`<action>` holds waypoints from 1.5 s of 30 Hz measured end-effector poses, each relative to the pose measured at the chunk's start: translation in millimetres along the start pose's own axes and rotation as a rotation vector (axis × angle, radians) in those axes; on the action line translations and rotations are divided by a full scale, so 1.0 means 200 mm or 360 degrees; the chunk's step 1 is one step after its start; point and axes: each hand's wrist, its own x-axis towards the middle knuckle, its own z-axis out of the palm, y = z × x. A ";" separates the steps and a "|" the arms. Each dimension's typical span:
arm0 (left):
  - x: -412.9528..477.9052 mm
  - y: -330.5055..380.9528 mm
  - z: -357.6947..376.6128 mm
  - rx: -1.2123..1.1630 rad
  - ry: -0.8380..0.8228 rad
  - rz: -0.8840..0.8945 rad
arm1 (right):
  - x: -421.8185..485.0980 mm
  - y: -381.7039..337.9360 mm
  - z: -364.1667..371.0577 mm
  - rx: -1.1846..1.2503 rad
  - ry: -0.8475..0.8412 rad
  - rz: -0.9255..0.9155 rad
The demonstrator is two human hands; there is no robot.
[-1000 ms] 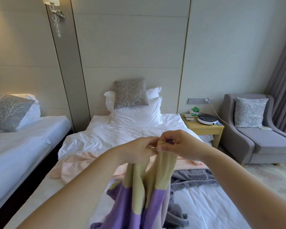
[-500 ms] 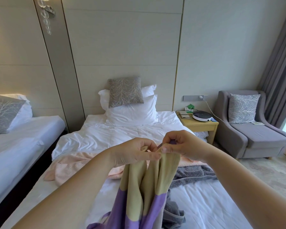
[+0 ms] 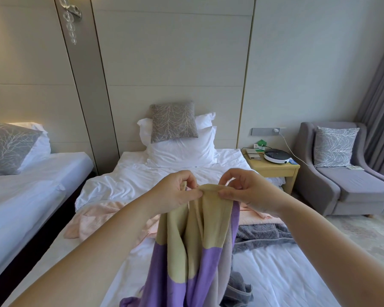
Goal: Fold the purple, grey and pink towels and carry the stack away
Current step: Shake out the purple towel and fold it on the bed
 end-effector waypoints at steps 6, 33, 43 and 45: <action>-0.02 -0.02 -0.07 0.0430 0.0184 -0.0165 | 0.02 0.00 0.02 0.0105 0.0086 0.0092; -0.11 0.04 -0.02 0.0026 0.0553 -0.0228 | 0.04 -0.09 0.22 -0.0316 0.0030 -0.0254; -0.16 0.11 0.02 -0.0560 0.0365 -0.0131 | 0.10 -0.08 0.28 0.0096 0.0430 -0.0207; -0.18 0.10 0.01 -0.0501 0.0346 -0.0078 | 0.10 -0.07 0.28 0.0157 0.0450 -0.0182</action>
